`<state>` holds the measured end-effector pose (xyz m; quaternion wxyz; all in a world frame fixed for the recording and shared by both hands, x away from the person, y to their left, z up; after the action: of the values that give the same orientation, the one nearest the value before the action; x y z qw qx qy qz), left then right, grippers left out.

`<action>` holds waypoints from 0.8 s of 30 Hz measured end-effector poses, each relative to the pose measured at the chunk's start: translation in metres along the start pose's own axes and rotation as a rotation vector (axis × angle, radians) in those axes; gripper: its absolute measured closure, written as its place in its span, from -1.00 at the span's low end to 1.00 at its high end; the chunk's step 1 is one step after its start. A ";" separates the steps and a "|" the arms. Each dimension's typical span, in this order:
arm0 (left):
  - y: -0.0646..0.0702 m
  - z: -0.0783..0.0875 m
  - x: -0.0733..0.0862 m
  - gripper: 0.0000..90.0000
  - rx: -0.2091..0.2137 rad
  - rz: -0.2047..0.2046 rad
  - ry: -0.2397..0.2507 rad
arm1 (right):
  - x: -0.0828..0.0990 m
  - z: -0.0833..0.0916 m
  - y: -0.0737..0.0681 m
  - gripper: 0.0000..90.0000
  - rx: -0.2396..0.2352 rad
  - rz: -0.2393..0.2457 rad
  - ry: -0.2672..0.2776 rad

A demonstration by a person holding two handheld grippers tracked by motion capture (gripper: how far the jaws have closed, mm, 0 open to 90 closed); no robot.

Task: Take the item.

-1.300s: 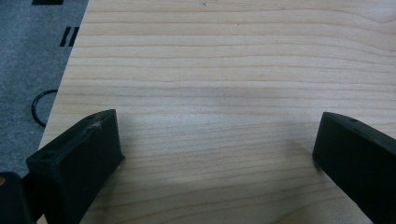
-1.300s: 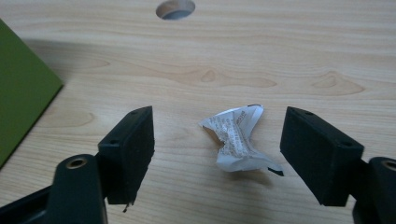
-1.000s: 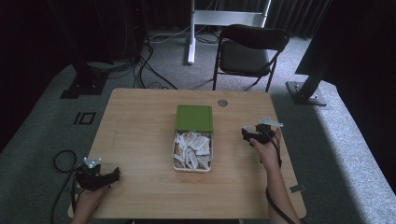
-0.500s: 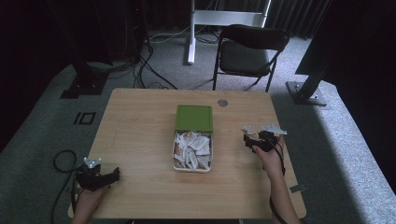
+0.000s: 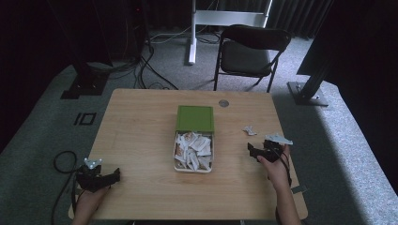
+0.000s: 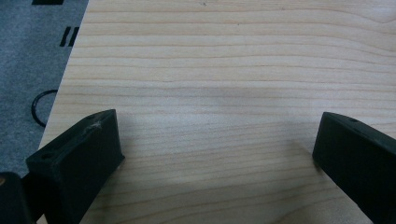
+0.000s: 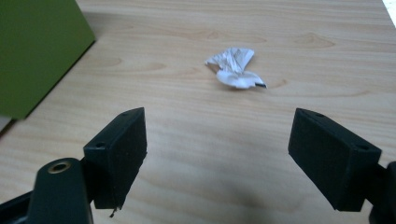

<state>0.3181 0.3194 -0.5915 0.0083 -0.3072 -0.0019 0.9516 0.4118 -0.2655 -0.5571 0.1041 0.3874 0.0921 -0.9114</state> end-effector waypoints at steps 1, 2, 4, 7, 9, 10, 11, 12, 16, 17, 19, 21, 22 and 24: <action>0.000 0.000 0.000 -0.97 0.000 0.000 0.000 | 0.001 0.001 0.000 -0.57 -0.002 0.004 0.000; 0.000 0.000 0.000 -0.97 0.000 0.000 0.000 | 0.003 0.003 0.000 -0.57 -0.004 0.008 -0.001; 0.000 0.000 0.000 -0.97 0.000 0.000 0.000 | 0.007 0.007 0.000 -0.57 -0.009 0.014 0.000; 0.000 0.000 0.000 -0.97 0.000 0.000 0.000 | 0.011 0.012 0.000 -0.57 -0.011 0.024 0.001; 0.000 0.000 0.000 -0.97 0.000 0.000 0.000 | 0.014 0.016 0.001 -0.57 -0.014 0.023 0.003; 0.000 0.000 0.000 -0.97 0.000 0.000 0.000 | 0.016 0.017 0.001 -0.57 -0.015 0.025 0.004; 0.000 0.000 0.000 -0.97 0.000 0.000 0.000 | 0.018 0.019 0.000 -0.57 -0.015 0.031 0.003; 0.000 0.000 0.000 -0.97 0.000 0.000 0.000 | 0.020 0.019 -0.001 -0.57 -0.021 0.036 -0.002; 0.000 0.000 0.000 -0.96 0.000 0.000 0.000 | 0.032 0.019 -0.004 -0.60 -0.043 0.064 -0.027; 0.000 0.000 0.000 -0.96 0.000 0.000 0.000 | 0.034 0.019 -0.005 -0.60 -0.050 0.066 -0.031; 0.000 0.000 0.000 -0.97 0.000 0.000 0.000 | 0.039 0.018 -0.005 -0.60 -0.056 0.079 -0.043; 0.000 0.000 0.000 -0.97 0.000 0.000 0.000 | 0.043 0.020 -0.006 -0.60 -0.066 0.090 -0.053; 0.000 0.000 0.000 -0.96 0.000 0.000 0.000 | 0.045 0.021 -0.007 -0.60 -0.071 0.094 -0.058; 0.000 0.000 0.000 -0.97 -0.001 0.000 0.000 | 0.047 0.024 -0.007 -0.60 -0.078 0.099 -0.061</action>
<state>0.3181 0.3194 -0.5915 0.0081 -0.3073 -0.0021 0.9516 0.3618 -0.2706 -0.5748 0.1671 0.3590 0.1050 -0.9122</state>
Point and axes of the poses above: each handheld gripper's, and its own axes: z roughly backward along the jaws, x roughly out of its underside, y roughly to its right, the point moved 6 cm from there along -z, roughly forward along the jaws, and after that the axes turned 8 degrees about -y, right-handed, at the moved point
